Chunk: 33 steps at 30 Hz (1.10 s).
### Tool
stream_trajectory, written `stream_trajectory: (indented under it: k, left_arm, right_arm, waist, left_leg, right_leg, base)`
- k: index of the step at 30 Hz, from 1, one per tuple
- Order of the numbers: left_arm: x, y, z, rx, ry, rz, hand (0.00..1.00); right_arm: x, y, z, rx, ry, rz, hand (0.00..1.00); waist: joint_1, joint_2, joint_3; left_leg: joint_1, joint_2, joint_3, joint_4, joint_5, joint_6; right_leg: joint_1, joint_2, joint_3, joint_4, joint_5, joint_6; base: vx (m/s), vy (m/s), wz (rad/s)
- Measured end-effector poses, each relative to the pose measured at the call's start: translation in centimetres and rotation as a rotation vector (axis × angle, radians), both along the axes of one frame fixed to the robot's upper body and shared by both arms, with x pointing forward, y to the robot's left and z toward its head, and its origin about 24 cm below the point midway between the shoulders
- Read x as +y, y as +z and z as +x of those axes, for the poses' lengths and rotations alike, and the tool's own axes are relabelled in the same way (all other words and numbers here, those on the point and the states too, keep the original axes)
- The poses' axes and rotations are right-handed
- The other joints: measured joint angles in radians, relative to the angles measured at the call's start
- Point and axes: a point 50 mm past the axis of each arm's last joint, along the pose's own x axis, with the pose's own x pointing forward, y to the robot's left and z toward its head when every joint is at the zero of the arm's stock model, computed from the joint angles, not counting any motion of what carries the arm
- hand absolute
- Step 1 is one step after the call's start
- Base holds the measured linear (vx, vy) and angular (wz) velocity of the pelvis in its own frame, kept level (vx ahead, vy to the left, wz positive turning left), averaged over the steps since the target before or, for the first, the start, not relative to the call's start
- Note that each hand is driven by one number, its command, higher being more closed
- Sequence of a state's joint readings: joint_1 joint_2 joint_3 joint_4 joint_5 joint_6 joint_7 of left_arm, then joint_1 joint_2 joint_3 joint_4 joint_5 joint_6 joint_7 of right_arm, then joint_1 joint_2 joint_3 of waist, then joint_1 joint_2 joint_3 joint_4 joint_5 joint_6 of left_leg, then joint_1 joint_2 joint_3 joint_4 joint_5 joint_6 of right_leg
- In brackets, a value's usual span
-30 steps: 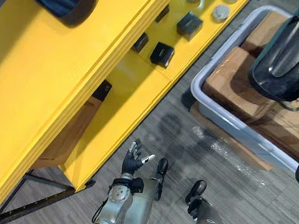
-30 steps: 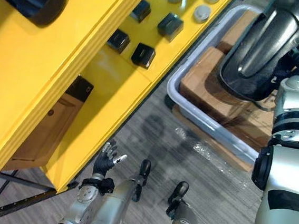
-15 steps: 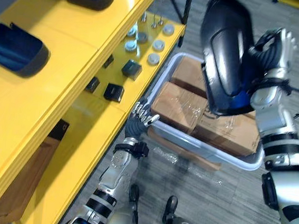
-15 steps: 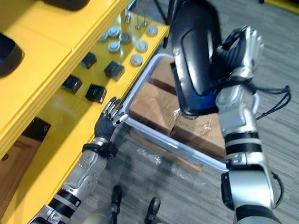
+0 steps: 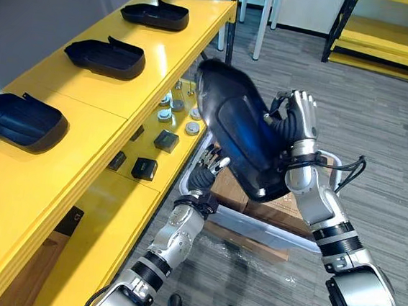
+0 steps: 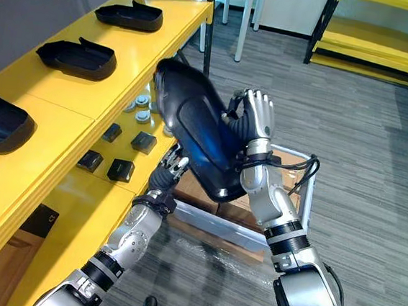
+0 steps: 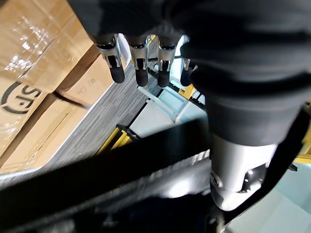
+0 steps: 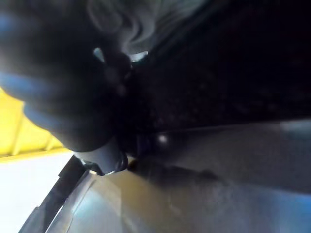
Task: Walk over and take plastic housings, then place them on the shelf
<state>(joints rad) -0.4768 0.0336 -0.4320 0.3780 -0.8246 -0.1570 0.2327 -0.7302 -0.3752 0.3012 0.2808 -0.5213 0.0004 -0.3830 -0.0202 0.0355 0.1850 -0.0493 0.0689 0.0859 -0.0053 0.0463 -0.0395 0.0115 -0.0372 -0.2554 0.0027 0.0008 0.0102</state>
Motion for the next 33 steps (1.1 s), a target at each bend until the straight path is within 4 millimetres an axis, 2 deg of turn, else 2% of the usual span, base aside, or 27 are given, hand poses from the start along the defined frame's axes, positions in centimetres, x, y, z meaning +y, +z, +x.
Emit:
stream_trajectory:
  k: [3, 4, 11, 17, 20, 22, 23, 25, 27, 28, 29, 30, 31, 32, 33]
  left_arm:
    - [-0.8, -0.4, -0.4, 0.024, -0.043, 0.005, 0.00]
    - [-1.2, -0.7, -0.6, 0.041, -0.060, -0.006, 1.00]
    - [-2.0, -1.5, -1.2, 0.133, -0.101, -0.123, 1.00]
    - [-1.4, -2.3, -1.6, 0.155, -0.060, -0.154, 1.00]
    - [-1.4, -2.1, -1.9, 0.154, -0.043, -0.190, 1.00]
    - [-1.4, -1.6, -2.2, 0.140, -0.025, -0.241, 1.00]
    - [-1.3, -1.3, -2.5, 0.122, -0.013, -0.249, 1.00]
    - [-1.5, -0.5, -2.7, 0.089, -0.012, -0.257, 1.00]
    - [-1.3, 1.1, -2.7, 0.013, 0.013, -0.252, 1.00]
    - [-0.9, 2.1, -2.7, -0.043, 0.044, -0.221, 1.00]
    - [-0.5, 2.6, -2.7, -0.071, 0.065, -0.204, 1.00]
    - [0.5, 3.5, -2.7, -0.137, 0.120, -0.147, 1.00]
    - [1.6, 4.3, -2.8, -0.198, 0.169, -0.096, 1.00]
    - [2.1, 4.7, -2.9, -0.238, 0.204, -0.050, 1.00]
    - [2.8, 5.4, -3.0, -0.303, 0.253, 0.019, 1.00]
  right_arm:
    - [1.1, -1.2, -0.2, 0.039, 0.035, 0.001, 1.00]
    - [1.6, -1.4, -0.3, 0.042, 0.046, 0.012, 1.00]
    - [2.7, -2.4, -0.7, 0.054, 0.067, 0.060, 1.00]
    - [3.6, -3.3, -2.7, 0.023, 0.113, 0.118, 1.00]
    - [3.6, -3.5, -4.2, -0.008, 0.138, 0.166, 1.00]
    - [3.6, -3.7, -5.7, -0.027, 0.169, 0.268, 1.00]
    - [3.3, -3.9, -6.3, -0.031, 0.178, 0.323, 0.00]
    - [2.9, -3.8, -7.5, -0.053, 0.192, 0.394, 0.00]
    - [2.8, -3.3, -8.2, -0.105, 0.217, 0.466, 0.00]
    - [3.0, -2.8, -8.3, -0.127, 0.244, 0.508, 0.00]
    - [3.2, -2.5, -8.3, -0.136, 0.259, 0.522, 0.00]
    - [3.7, -2.1, -8.3, -0.137, 0.289, 0.562, 0.00]
    - [4.2, -1.9, -8.5, -0.135, 0.312, 0.605, 0.00]
    - [4.4, -1.8, -8.6, -0.124, 0.331, 0.633, 0.00]
    - [4.4, -2.1, -8.6, -0.106, 0.343, 0.668, 0.00]
  waist:
    - [0.004, -0.003, -0.017]
    - [0.008, -0.003, -0.022]
    - [0.014, -0.004, -0.042]
    - [0.013, -0.013, -0.063]
    - [0.018, -0.015, -0.064]
    - [0.023, -0.015, -0.064]
    - [0.034, -0.020, -0.061]
    - [0.033, -0.022, -0.059]
    - [0.023, -0.021, -0.060]
    - [0.019, -0.022, -0.060]
    - [0.023, -0.027, -0.061]
    - [0.049, -0.037, -0.067]
    - [0.064, -0.052, -0.076]
    - [0.065, -0.059, -0.078]
    - [0.057, -0.063, -0.077]
  left_leg:
    - [0.000, -0.005, -0.003, -0.007, 0.008, 0.003]
    - [0.000, -0.006, -0.004, -0.013, 0.013, 0.003]
    - [0.006, -0.009, -0.011, -0.043, 0.036, 0.002]
    - [0.006, -0.009, -0.023, -0.045, 0.036, 0.002]
    - [-0.014, -0.011, -0.066, -0.038, 0.039, -0.003]
    - [-0.057, -0.020, -0.122, -0.014, 0.045, -0.012]
    - [-0.080, -0.023, -0.119, 0.008, 0.027, -0.014]
    - [-0.132, 0.038, 0.109, 0.109, -0.023, 0.016]
    - [-0.155, 0.159, 0.487, 0.240, -0.049, 0.053]
    - [-0.149, 0.199, 0.659, 0.285, -0.050, 0.086]
    - [-0.148, 0.200, 0.700, 0.296, -0.055, 0.100]
    - [-0.149, 0.195, 0.748, 0.307, -0.078, 0.124]
    - [-0.149, 0.166, 0.744, 0.310, -0.101, 0.118]
    - [-0.144, 0.147, 0.736, 0.309, -0.115, 0.114]
    - [-0.125, 0.109, 0.699, 0.302, -0.136, 0.119]
  right_leg:
    - [0.007, -0.001, -0.001, -0.017, 0.006, 0.000]
    - [0.008, -0.001, -0.002, -0.025, 0.009, 0.000]
    - [0.008, 0.000, -0.005, -0.032, 0.010, 0.000]
    - [0.021, 0.004, -0.014, -0.052, 0.016, -0.002]
    - [0.026, 0.006, -0.063, -0.052, 0.015, -0.002]
    - [0.031, 0.006, -0.132, -0.050, 0.009, -0.005]
    - [0.043, -0.003, -0.182, -0.050, -0.002, -0.010]
    - [0.071, -0.016, -0.289, -0.041, -0.027, -0.005]
    - [0.091, -0.042, -0.397, 0.013, -0.091, 0.018]
    - [0.088, -0.064, -0.440, 0.066, -0.128, 0.036]
    - [0.079, -0.080, -0.444, 0.096, -0.143, 0.046]
    - [0.063, -0.108, -0.443, 0.139, -0.161, 0.062]
    - [0.057, -0.142, -0.450, 0.175, -0.185, 0.076]
    - [0.062, -0.167, -0.465, 0.203, -0.196, 0.089]
    - [0.075, -0.230, -0.499, 0.306, -0.210, 0.107]
  base:
    - [-0.04, 0.018, 0.03]
    - [-0.05, 0.011, 0.02]
    - [-0.02, 0.002, 0.04]
    - [0.00, -0.002, 0.06]
    - [-0.01, -0.018, 0.45]
    - [-0.02, -0.034, 0.96]
    - [-0.03, -0.012, 1.37]
    - [-0.02, -0.024, 1.57]
    - [0.09, 0.036, 1.67]
    - [0.18, 0.183, 1.23]
    - [0.22, 0.287, 0.78]
    - [0.17, 0.266, 0.31]
    - [0.18, 0.256, 0.27]
    - [0.20, 0.231, 0.60]
    - [0.21, 0.239, 0.78]
